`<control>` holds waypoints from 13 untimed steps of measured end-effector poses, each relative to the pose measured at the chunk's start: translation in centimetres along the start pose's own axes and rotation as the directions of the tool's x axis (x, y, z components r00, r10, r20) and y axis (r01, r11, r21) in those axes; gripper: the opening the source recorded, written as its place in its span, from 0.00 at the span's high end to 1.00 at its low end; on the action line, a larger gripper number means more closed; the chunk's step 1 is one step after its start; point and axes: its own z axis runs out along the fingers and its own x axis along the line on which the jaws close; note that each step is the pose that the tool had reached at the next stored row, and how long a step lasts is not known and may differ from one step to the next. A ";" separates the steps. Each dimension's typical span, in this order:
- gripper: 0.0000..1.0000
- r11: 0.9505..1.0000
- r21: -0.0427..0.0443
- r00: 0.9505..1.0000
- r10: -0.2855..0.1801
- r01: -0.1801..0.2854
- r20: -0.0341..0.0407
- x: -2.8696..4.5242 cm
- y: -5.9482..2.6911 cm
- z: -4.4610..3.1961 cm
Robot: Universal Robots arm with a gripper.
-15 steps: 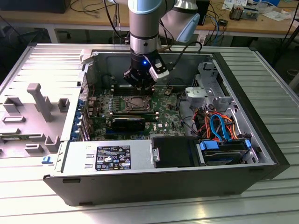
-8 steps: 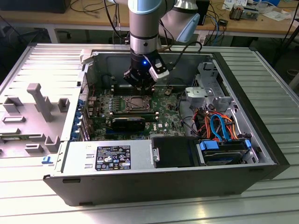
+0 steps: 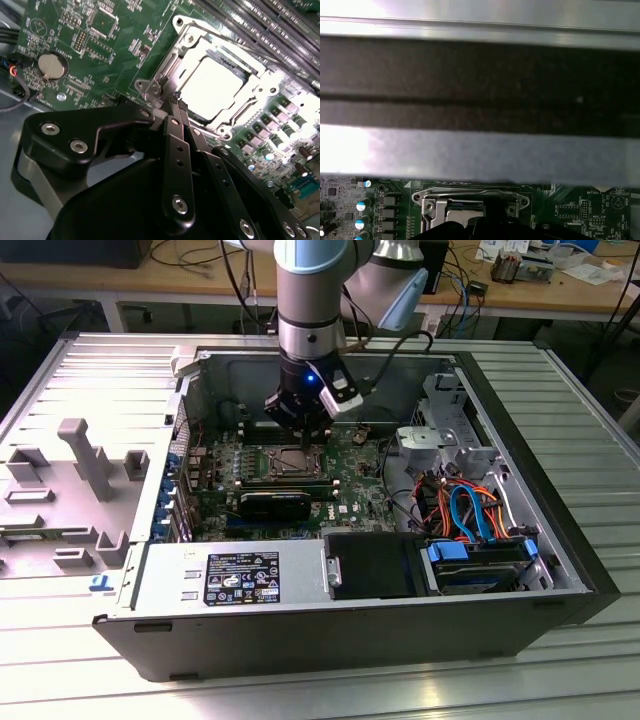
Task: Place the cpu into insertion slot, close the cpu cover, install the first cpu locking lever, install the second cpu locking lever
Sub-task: 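Install the second cpu locking lever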
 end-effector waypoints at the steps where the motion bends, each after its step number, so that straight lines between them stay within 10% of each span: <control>1: 0.89 1.000 0.000 1.000 0.000 0.000 0.000 0.00 -0.06 0.00; 13: 0.89 1.000 0.000 1.000 0.000 0.000 0.000 0.01 -0.14 0.00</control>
